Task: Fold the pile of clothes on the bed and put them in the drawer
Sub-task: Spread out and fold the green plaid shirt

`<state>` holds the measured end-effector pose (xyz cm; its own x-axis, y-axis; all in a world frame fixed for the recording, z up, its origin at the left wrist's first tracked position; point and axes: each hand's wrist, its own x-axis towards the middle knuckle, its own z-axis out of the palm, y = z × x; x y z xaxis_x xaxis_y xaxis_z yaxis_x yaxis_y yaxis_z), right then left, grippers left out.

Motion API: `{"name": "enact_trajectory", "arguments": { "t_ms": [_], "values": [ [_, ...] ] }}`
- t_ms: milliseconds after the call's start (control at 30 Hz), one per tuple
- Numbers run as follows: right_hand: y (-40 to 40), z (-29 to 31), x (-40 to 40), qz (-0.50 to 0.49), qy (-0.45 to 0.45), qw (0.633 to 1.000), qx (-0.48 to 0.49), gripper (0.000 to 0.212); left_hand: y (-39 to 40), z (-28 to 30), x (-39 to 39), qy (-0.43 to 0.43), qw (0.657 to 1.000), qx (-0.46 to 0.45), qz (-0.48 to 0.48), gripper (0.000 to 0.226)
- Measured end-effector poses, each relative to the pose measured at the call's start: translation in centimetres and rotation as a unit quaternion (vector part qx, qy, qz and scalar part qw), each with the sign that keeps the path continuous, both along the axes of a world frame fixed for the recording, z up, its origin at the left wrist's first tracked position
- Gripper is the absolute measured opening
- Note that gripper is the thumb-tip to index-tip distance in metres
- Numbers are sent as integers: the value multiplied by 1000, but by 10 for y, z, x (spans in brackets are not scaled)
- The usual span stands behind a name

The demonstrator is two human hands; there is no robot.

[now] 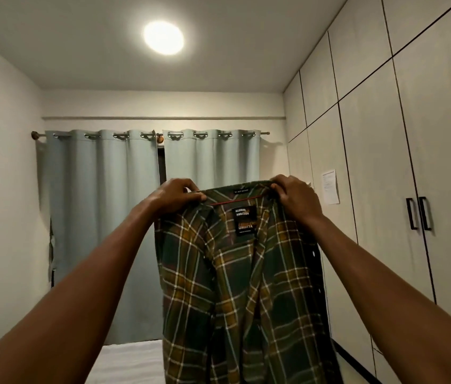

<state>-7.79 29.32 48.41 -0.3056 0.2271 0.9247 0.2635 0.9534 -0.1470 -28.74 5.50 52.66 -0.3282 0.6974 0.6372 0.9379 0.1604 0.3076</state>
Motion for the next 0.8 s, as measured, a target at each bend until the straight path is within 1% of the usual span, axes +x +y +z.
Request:
{"name": "enact_trajectory", "arguments": {
  "t_ms": [33,67,100,167,200,233,267,300,333,400,467,500,567,633,700,733,767,800],
  "values": [
    [0,-2,0,-22,7,1000,7,27,-2,2,3,-4,999,-34,0,21],
    [-1,-3,2,-52,-7,998,24,30,-4,3,5,4,998,-63,12,20],
    [-3,-3,5,-86,-43,994,52,36,-4,4,5,31,995,-84,45,18],
    [-7,1,6,-131,-159,974,98,55,-4,4,4,120,974,-94,169,17],
    [-14,5,6,-140,-215,961,105,63,-4,3,5,157,958,-75,230,18],
    [-21,10,3,-145,-262,948,104,66,-3,2,6,172,947,-49,267,18],
    [-27,15,-1,-154,-292,939,94,65,-2,2,9,166,945,-31,281,18],
    [-32,21,-4,-160,-304,936,81,60,-2,3,13,138,949,-27,281,17],
    [-38,28,-10,-168,-301,937,62,51,-3,6,18,91,959,-28,268,16],
    [-52,41,-17,-188,-274,943,12,33,-2,14,30,-32,973,-19,227,17],
    [-67,55,-23,-194,-248,948,-40,23,2,24,37,-144,971,18,190,14],
    [-74,63,-26,-176,-245,951,-71,20,4,28,38,-200,965,34,166,14],
    [-83,76,-27,-82,-217,957,-173,12,4,36,37,-307,946,63,88,23],
    [-90,85,-25,39,-122,953,-273,11,-1,41,34,-384,917,111,3,28],
    [-90,90,-25,144,-6,932,-332,9,-5,42,33,-395,902,162,-69,24],
    [-90,92,-25,196,41,916,-349,10,-6,42,33,-381,900,187,-102,19],
    [-90,93,-26,244,74,898,-357,12,-5,41,34,-352,903,211,-126,18],
    [-91,92,-27,276,87,889,-355,18,-4,39,37,-301,915,235,-131,21]
  ]
}}
